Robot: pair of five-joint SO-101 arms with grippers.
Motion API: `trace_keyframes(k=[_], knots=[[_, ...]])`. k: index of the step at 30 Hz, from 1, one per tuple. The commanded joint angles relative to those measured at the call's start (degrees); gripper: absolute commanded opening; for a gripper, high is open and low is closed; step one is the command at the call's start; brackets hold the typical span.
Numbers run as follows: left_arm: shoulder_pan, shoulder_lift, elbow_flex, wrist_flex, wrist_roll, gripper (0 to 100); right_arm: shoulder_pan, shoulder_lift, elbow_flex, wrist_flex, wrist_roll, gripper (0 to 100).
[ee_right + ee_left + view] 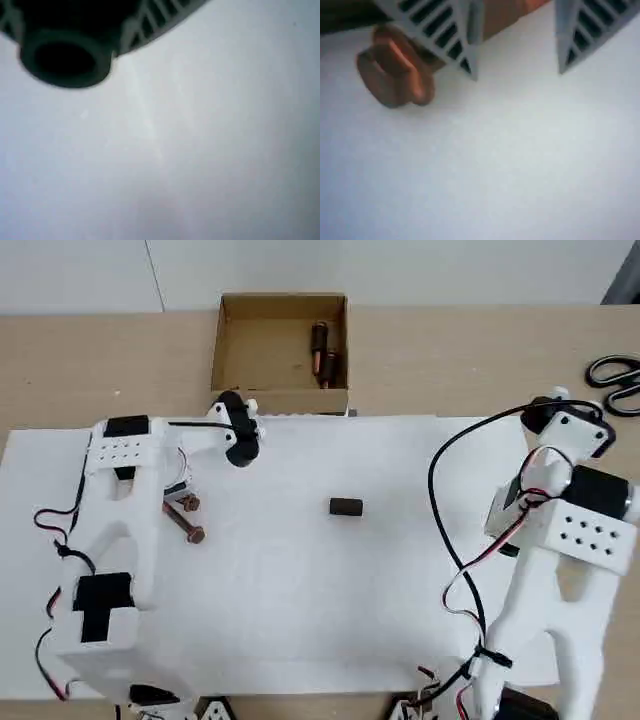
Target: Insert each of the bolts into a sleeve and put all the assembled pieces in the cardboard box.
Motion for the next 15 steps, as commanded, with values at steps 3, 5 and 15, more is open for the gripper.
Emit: trace_keyframes(k=[3,5,15], knots=[[-1.2,-0.8,-3.1,3.8,-1.4,10,0.6,-1.9,-0.3,-0.6,0.6,0.3],[-2.5,-0.8,-4.3,4.2,-2.5,10,0.6,-1.9,-0.3,-0.6,0.6,0.3],[-4.5,-0.3,-6.1,9.6,-6.0,10,0.3,-1.9,-0.3,-0.7,0.4,0.3]])
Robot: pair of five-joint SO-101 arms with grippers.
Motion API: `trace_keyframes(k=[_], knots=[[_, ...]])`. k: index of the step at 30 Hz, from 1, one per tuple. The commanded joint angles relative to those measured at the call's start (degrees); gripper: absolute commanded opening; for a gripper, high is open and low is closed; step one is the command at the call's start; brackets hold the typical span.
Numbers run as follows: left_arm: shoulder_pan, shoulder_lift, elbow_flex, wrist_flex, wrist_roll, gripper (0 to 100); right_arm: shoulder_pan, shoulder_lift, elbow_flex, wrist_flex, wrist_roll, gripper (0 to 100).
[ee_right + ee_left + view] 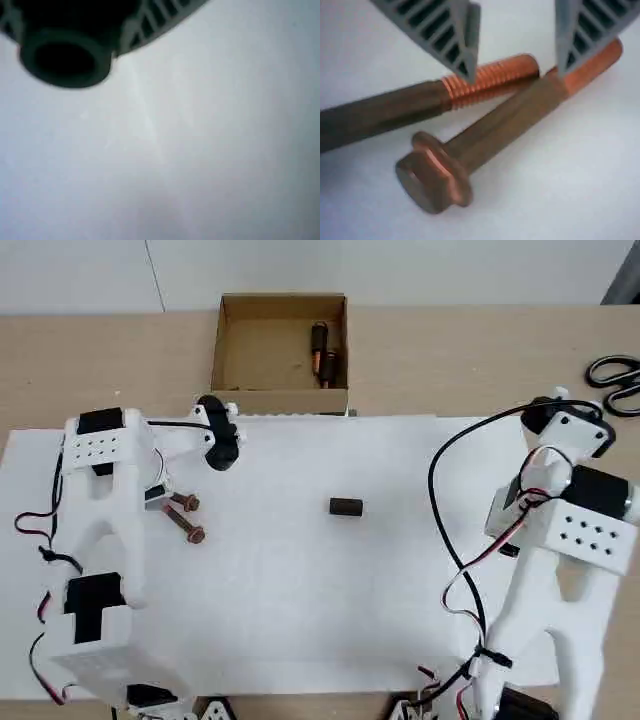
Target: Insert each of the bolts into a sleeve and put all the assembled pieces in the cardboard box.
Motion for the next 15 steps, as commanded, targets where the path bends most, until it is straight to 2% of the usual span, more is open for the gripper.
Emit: trace_keyframes(k=[1,7,15], knots=[[0.1,-0.2,-2.2,0.5,-3.4,10,0.3,-1.9,-0.3,-0.7,0.4,0.3],[0.3,2.8,-2.5,0.2,-3.6,10,0.3,-1.9,-0.3,-0.3,0.3,0.3],[1.1,6.5,-2.5,-4.4,-3.6,10,0.2,-1.9,-0.3,-0.4,0.3,0.3]])
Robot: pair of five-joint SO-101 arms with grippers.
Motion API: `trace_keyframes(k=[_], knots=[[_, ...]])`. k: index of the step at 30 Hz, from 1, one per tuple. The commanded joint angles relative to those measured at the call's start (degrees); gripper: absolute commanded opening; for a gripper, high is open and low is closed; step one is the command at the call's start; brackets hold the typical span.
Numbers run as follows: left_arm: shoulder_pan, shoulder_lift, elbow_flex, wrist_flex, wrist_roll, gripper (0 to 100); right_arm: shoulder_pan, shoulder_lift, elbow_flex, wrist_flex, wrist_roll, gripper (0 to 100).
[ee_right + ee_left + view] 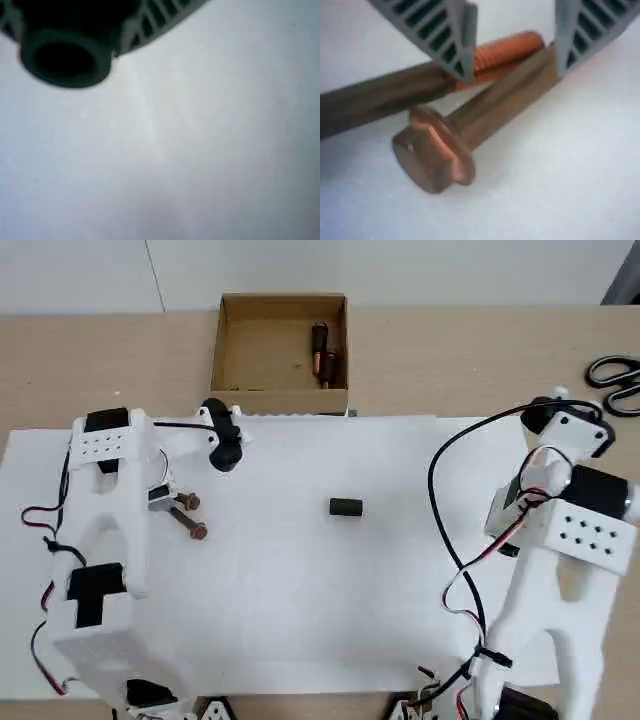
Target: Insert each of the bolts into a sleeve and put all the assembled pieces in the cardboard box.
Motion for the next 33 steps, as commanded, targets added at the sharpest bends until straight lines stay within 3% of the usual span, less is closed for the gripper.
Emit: trace_keyframes(k=[1,24,30,33], knots=[[1.0,0.9,-0.9,-2.5,-3.4,10,0.2,-1.9,-0.3,-0.4,0.3,0.3],[5.5,6.2,-0.9,-2.5,-3.4,10,0.2,-1.9,-0.3,-0.4,0.3,0.3],[5.6,6.2,-0.9,-2.5,-3.4,1,0.2,-1.9,-0.3,-0.8,0.2,0.3],[5.6,6.2,-0.8,-2.5,-3.4,1,0.2,-1.9,-0.3,-0.8,0.2,0.3]])
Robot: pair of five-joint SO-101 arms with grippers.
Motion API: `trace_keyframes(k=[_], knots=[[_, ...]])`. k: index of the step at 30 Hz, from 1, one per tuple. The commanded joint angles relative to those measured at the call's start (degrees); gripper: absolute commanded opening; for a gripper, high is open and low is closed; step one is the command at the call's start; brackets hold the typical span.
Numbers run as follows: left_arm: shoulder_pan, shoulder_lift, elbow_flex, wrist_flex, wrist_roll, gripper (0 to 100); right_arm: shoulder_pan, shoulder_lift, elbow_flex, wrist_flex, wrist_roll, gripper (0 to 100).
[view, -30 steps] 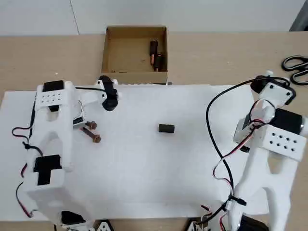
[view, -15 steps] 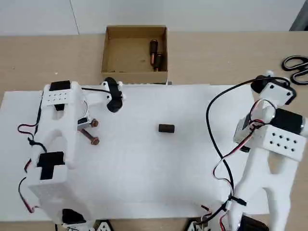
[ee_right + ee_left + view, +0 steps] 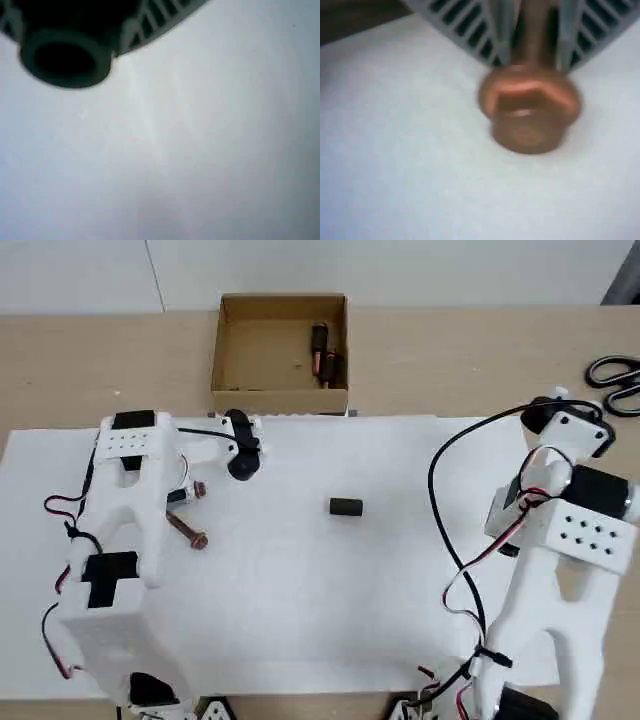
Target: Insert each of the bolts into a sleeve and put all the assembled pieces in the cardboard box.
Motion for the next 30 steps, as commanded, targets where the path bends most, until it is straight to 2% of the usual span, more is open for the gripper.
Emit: trace_keyframes(k=[1,7,13,15,23,28,30], knots=[[1.2,1.1,-0.4,-1.0,-3.3,1,0.2,-1.9,-0.3,-0.8,0.2,0.3],[1.1,-1.1,-0.5,0.4,-3.1,1,0.1,-2.4,-0.5,-0.7,0.2,0.3],[1.8,-14.4,-0.5,9.3,-2.7,1,0.0,-2.9,-1.6,2.2,0.5,0.3],[2.5,-19.3,-0.5,10.7,0.4,1,0.0,-4.5,-2.8,3.9,0.3,0.3],[6.3,-33.0,-0.2,10.9,21.0,1,0.1,-16.7,-4.1,4.6,0.7,0.4],[9.8,-41.1,-0.8,11.7,44.7,1,0.0,-24.5,-2.7,5.1,0.6,0.4],[11.4,-46.7,-0.8,12.1,50.8,1,-1.1,-28.3,-1.2,5.1,0.6,0.4]])
